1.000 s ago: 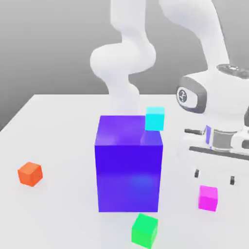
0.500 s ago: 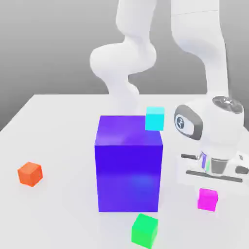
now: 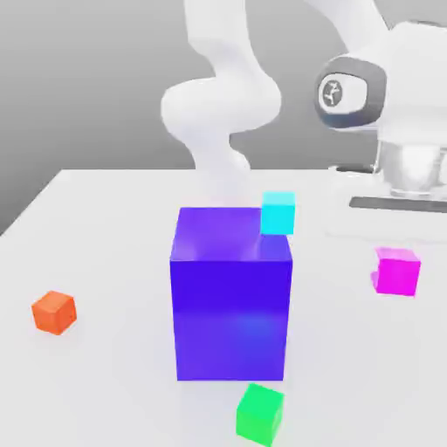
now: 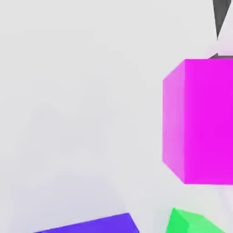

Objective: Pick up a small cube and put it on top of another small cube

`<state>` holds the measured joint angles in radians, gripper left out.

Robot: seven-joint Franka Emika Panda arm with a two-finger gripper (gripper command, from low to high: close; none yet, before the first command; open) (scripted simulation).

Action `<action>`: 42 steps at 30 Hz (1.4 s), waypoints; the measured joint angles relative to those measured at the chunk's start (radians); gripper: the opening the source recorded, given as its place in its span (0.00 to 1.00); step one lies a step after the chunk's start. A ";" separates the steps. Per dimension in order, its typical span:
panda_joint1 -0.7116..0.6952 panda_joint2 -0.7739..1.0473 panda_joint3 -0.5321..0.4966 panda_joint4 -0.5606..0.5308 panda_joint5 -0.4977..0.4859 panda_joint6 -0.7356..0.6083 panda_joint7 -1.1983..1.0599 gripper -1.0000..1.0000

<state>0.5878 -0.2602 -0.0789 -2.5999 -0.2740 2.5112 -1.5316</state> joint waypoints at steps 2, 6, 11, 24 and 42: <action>-0.010 -0.062 -0.010 0.007 -0.017 -0.039 -0.027 0.00; -0.031 -0.170 -0.041 0.017 -0.039 -0.101 -0.092 0.00; -0.057 -0.265 -0.104 0.026 -0.053 -0.148 -0.182 0.00; -0.069 -0.202 -0.360 0.039 -0.017 -0.102 -0.425 0.00; -0.035 0.524 -0.324 0.090 0.539 0.231 -0.875 1.00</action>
<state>0.5523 0.2639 -0.4025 -2.5097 0.2647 2.7427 -2.4066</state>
